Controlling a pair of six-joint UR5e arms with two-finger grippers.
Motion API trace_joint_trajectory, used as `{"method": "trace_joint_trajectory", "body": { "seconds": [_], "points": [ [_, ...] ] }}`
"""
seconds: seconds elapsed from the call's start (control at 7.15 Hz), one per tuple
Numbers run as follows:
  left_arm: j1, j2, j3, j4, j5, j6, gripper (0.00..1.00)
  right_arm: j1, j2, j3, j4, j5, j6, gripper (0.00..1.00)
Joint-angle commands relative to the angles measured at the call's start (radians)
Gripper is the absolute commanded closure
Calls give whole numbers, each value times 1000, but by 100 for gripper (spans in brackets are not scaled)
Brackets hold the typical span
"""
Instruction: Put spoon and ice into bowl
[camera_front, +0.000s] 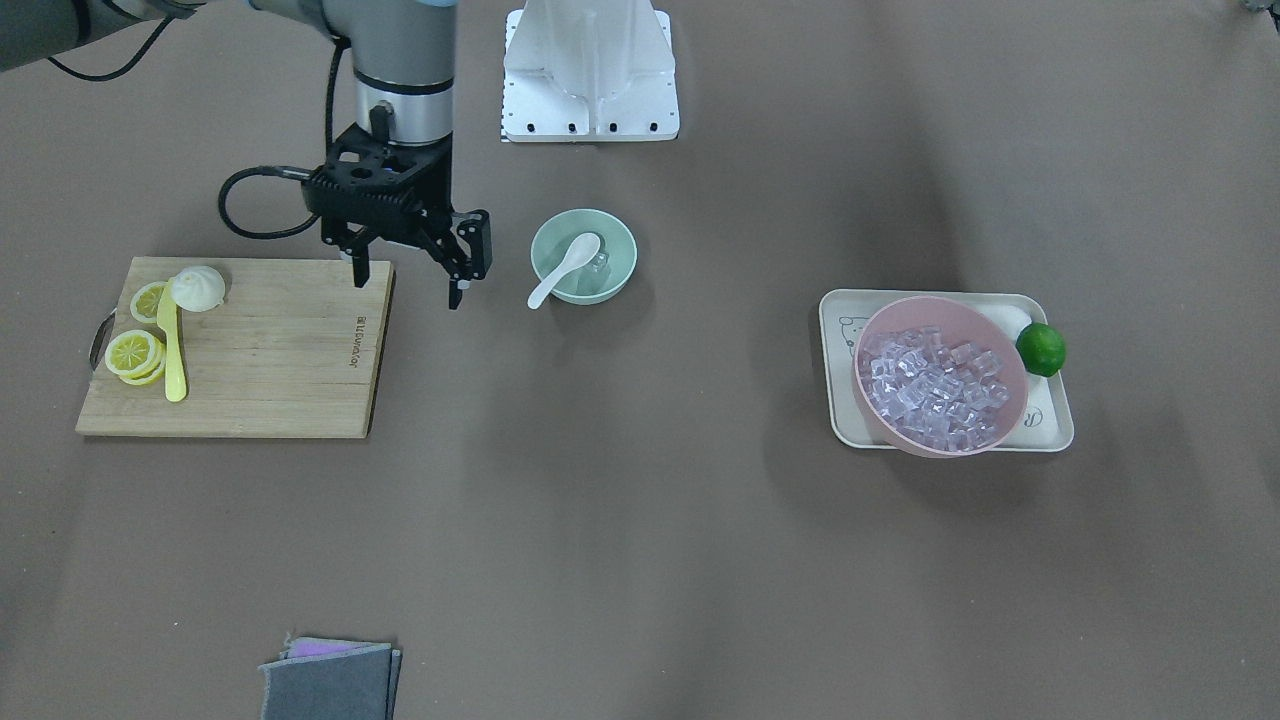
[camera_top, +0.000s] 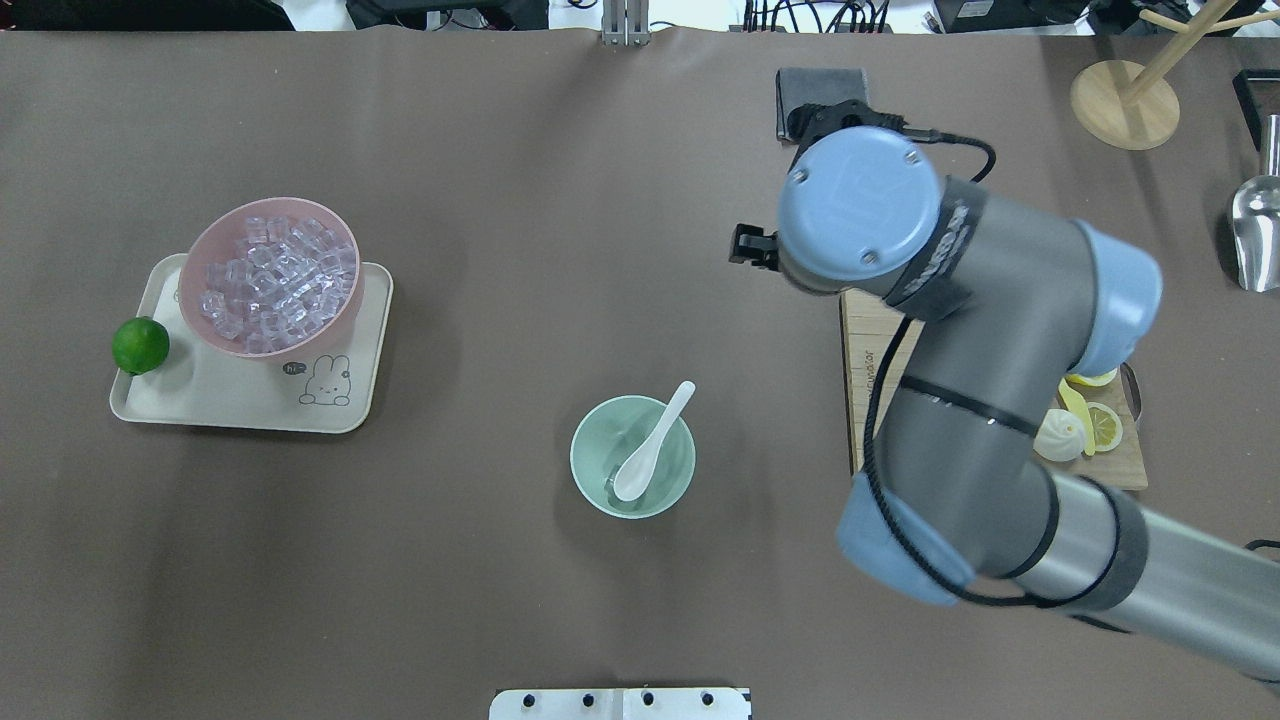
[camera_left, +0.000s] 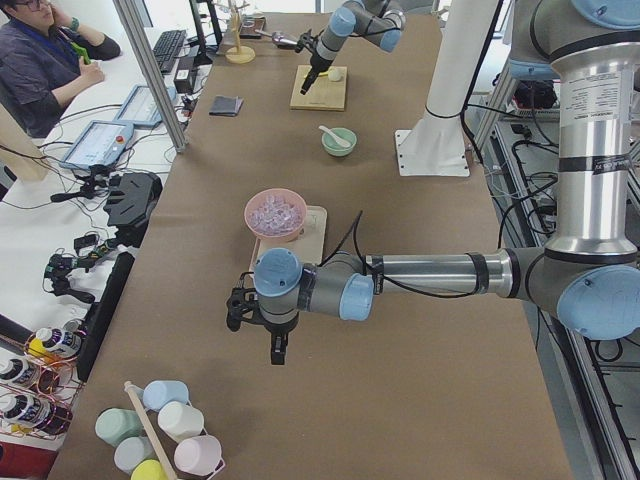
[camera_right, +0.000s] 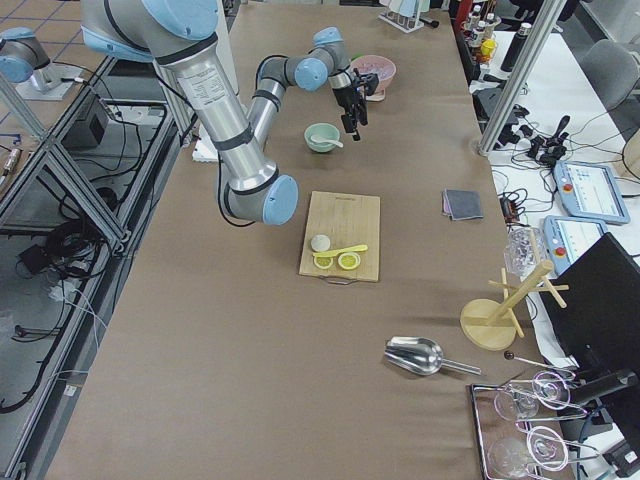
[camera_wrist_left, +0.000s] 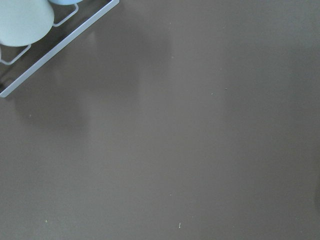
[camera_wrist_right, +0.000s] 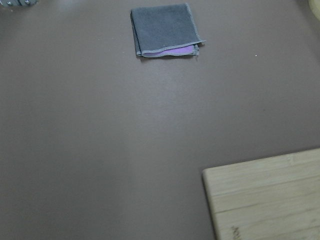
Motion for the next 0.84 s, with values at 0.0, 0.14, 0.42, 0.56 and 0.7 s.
{"method": "trace_joint_trajectory", "body": {
  "seconds": [0.0,0.14,0.42,0.56,0.7],
  "points": [
    [0,32,-35,28,1,-1,2,224,-211,7,191,273,-425,0],
    [-1,35,-34,29,0,-3,2,336,-334,1,251,392,-624,0],
    [0,66,-35,28,0,-1,2,512,-486,-2,252,490,-875,0],
    [0,66,-35,29,0,-3,2,601,-560,-16,253,540,-952,0],
    [0,65,-35,29,0,-3,2,693,-621,-36,252,575,-1114,0]
  ]
}}
